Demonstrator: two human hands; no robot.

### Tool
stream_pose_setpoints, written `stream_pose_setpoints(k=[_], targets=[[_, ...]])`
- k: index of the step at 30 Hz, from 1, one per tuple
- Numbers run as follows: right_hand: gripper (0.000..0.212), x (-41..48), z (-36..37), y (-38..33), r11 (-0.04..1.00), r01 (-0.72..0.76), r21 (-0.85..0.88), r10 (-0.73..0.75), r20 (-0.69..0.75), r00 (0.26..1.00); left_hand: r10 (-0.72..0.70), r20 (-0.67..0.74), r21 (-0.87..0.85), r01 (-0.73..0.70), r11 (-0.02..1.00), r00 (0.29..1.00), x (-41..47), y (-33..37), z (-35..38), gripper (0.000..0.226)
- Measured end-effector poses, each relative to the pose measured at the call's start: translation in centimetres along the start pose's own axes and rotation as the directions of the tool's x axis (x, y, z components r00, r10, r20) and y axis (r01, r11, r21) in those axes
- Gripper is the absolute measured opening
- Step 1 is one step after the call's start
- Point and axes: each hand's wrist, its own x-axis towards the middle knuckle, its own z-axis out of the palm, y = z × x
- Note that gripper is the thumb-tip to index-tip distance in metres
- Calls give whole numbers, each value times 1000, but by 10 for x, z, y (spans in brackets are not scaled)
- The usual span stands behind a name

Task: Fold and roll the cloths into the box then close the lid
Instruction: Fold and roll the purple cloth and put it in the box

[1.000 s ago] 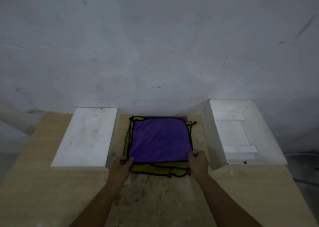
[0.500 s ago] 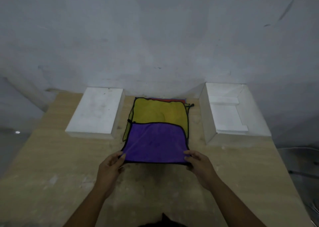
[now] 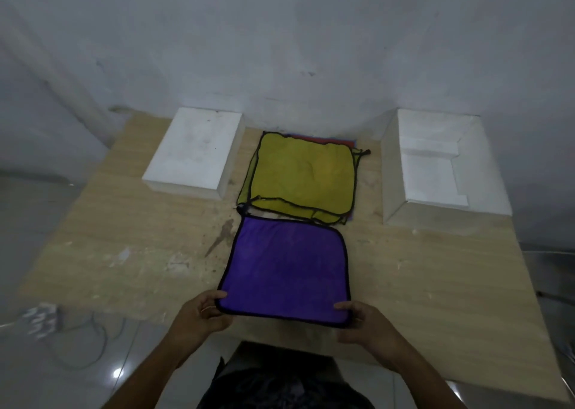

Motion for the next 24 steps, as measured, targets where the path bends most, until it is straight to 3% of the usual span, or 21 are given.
stream_pose_setpoints(k=[4,6,10,16,24], targets=[[34,5,-8,-10,908,115,-403,-150,-57,987,123,-58,153,-113,982,991,9,20,0,27],[26,9,-8,-23,864,163,-477,-237,-98,967,190,-75,196,-173,965,979,20,33,1,19],[8,24,-12,-47,878,210,-430,-297,-146,944,271,-96,288,-234,929,958,49,55,2,11],[13,61,-18,-80,874,179,-453,-317,-250,915,257,-45,299,-233,926,965,87,85,7,8],[17,107,-17,-107,943,109,-314,-254,-474,843,184,-70,235,-163,958,980,135,107,8,12]])
